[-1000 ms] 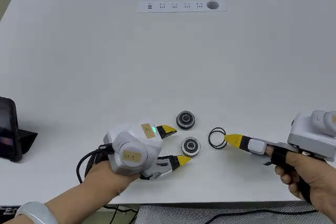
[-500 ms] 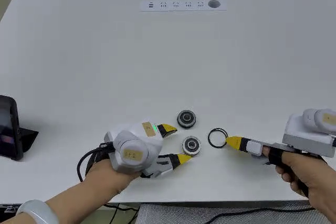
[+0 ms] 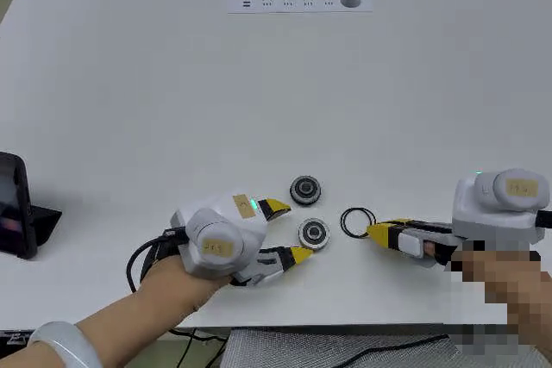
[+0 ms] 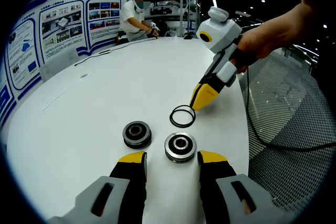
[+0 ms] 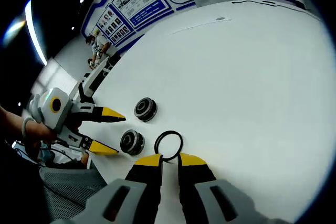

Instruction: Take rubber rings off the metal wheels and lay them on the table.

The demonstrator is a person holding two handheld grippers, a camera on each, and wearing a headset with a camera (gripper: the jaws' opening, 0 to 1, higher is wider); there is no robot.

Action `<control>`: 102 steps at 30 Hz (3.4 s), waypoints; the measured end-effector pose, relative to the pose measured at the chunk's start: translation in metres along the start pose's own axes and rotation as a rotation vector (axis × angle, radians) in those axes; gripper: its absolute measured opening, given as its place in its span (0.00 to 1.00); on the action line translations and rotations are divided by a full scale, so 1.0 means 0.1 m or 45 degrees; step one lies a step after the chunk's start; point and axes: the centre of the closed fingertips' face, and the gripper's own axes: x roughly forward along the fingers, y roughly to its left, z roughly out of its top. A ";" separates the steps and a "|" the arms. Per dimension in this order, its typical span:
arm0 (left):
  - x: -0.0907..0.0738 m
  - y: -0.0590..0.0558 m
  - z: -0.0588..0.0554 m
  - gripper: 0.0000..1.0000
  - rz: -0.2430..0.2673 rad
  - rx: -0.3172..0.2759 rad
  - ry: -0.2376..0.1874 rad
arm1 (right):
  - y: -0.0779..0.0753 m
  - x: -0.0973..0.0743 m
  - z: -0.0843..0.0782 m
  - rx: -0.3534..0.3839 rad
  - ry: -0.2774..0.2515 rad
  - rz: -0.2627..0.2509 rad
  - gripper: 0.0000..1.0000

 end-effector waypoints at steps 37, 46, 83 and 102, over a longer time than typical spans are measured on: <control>0.05 0.35 0.22 0.27 0.116 -0.028 -0.052 | 0.41 0.19 0.26 0.217 -0.131 0.176 0.12; 0.10 0.44 0.25 0.23 0.138 -0.014 -0.038 | 0.40 0.21 0.32 0.221 -0.142 0.173 0.12; 0.28 0.50 0.24 0.14 0.110 -0.022 0.018 | 0.39 0.29 0.43 0.332 -0.170 0.197 0.11; 0.28 0.49 0.23 0.13 0.108 -0.016 0.020 | 0.38 0.46 0.55 0.396 -0.157 0.209 0.11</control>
